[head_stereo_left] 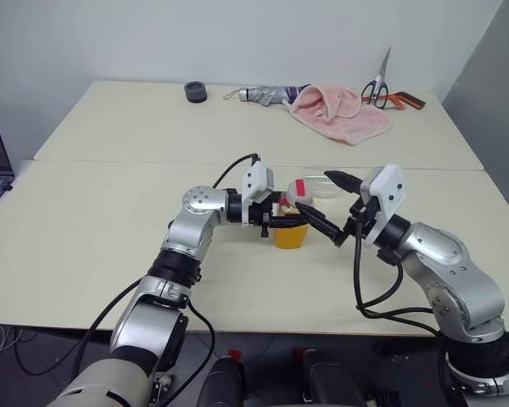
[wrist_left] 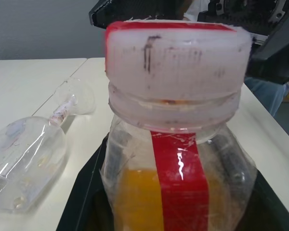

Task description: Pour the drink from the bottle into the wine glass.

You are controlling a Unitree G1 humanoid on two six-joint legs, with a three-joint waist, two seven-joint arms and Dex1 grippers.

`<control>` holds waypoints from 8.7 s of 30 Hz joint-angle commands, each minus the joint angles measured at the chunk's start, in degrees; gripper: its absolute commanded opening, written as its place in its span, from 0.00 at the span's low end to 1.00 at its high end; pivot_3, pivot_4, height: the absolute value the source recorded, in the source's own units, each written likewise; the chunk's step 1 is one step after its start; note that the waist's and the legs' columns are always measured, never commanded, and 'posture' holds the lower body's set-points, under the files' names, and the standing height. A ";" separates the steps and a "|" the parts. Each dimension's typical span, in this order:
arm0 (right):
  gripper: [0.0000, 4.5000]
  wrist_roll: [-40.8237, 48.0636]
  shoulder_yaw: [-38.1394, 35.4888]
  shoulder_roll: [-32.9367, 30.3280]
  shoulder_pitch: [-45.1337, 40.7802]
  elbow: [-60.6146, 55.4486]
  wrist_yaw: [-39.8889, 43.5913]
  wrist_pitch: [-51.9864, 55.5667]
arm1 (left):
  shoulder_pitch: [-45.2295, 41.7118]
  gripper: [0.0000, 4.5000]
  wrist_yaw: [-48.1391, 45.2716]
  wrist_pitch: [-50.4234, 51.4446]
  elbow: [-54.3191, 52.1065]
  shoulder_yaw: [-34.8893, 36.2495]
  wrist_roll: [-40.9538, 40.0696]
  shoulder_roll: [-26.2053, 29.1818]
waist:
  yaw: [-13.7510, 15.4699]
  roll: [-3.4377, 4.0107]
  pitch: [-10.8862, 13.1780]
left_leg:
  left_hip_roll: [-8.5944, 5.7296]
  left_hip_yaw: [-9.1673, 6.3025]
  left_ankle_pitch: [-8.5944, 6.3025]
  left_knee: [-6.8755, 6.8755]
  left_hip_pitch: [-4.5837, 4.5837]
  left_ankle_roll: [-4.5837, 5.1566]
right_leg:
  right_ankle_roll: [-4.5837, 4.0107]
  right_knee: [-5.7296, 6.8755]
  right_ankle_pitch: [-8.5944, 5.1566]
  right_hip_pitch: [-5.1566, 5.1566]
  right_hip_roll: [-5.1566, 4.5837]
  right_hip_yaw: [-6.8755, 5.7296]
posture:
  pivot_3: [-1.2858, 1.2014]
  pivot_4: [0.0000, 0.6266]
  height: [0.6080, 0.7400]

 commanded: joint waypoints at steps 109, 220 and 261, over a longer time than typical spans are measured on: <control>0.79 2.69 3.87 -0.75 -8.64 2.28 2.75 1.47 | -0.96 0.40 0.03 -1.35 -1.74 0.42 -0.46 0.12 | 0.01 0.00 0.00 | 0.01 -0.01 0.00 0.00 0.00 0.00 | 0.00 -0.01 0.00 0.00 0.01 -0.01 | 0.52 0.24 1.00; 1.00 -11.58 18.26 8.17 -20.39 19.32 9.80 -3.07 | 16.39 1.00 51.60 -10.74 2.35 28.50 0.28 13.72 | 0.05 0.05 0.05 | 0.18 -0.15 0.01 -0.01 -0.03 -0.02 | -0.02 0.04 0.02 -0.07 -0.37 -0.18 | 0.52 0.24 1.00; 1.00 -71.03 22.61 -7.20 -15.26 51.91 -26.78 -31.82 | 28.33 1.00 22.08 12.64 -40.11 7.93 -9.81 19.25 | -1.27 0.00 0.02 | 0.06 0.29 0.05 -0.11 0.23 -0.08 | 0.03 -0.01 0.03 0.06 -0.12 0.27 | 0.52 0.24 1.00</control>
